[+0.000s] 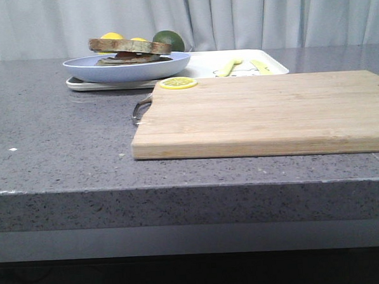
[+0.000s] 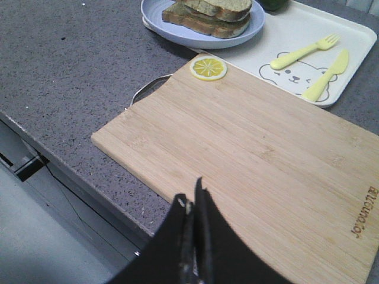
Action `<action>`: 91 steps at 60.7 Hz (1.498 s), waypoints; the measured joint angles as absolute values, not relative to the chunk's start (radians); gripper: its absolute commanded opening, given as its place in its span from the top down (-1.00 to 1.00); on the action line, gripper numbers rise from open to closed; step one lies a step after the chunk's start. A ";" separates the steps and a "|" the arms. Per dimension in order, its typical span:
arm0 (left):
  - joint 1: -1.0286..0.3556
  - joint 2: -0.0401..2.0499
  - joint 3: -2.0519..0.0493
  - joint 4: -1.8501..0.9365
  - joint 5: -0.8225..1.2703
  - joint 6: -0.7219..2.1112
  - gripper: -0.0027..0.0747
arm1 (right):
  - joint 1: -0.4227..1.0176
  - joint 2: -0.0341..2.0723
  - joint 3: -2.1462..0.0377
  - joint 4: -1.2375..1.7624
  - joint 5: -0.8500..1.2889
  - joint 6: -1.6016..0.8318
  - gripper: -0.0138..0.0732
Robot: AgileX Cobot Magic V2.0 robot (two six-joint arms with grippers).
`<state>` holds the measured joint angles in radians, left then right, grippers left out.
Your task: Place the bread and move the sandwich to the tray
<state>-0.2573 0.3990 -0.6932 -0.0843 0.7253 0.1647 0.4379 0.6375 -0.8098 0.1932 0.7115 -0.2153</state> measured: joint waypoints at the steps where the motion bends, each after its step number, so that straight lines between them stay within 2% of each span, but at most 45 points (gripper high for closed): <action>1: -0.257 0.399 -0.693 -0.084 0.725 0.165 0.98 | 0.438 0.638 -0.810 0.193 0.712 -0.215 0.85; 14: -0.257 0.399 -0.672 -0.049 0.710 0.160 0.98 | 0.438 0.638 -0.810 0.193 0.712 -0.215 0.85; 24: -0.257 0.362 -0.543 0.029 0.511 0.106 0.98 | 0.438 0.638 -0.810 0.193 0.712 -0.215 0.85; 34: -0.248 0.223 -0.361 0.029 0.309 0.069 0.98 | 0.438 0.638 -0.810 0.193 0.712 -0.215 0.85; 47: -0.152 0.023 -0.157 0.000 0.256 -0.029 0.98 | 0.438 0.638 -0.810 0.193 0.712 -0.215 0.85; 58: -0.073 -0.004 -0.027 -0.044 0.177 -0.042 0.98 | 0.438 0.638 -0.810 0.191 0.714 -0.217 0.85; 68: -0.059 -0.004 0.005 -0.050 0.090 -0.055 0.98 | 0.438 0.638 -0.810 0.191 0.716 -0.217 0.85; 91: -0.059 -0.004 0.005 -0.052 0.060 -0.087 0.98 | 0.438 0.638 -0.810 0.191 0.719 -0.217 0.85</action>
<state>-0.0591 -0.0043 0.0051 -0.0523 0.0604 -0.0865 0.4379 0.6375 -0.8098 0.1914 0.7189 -0.2170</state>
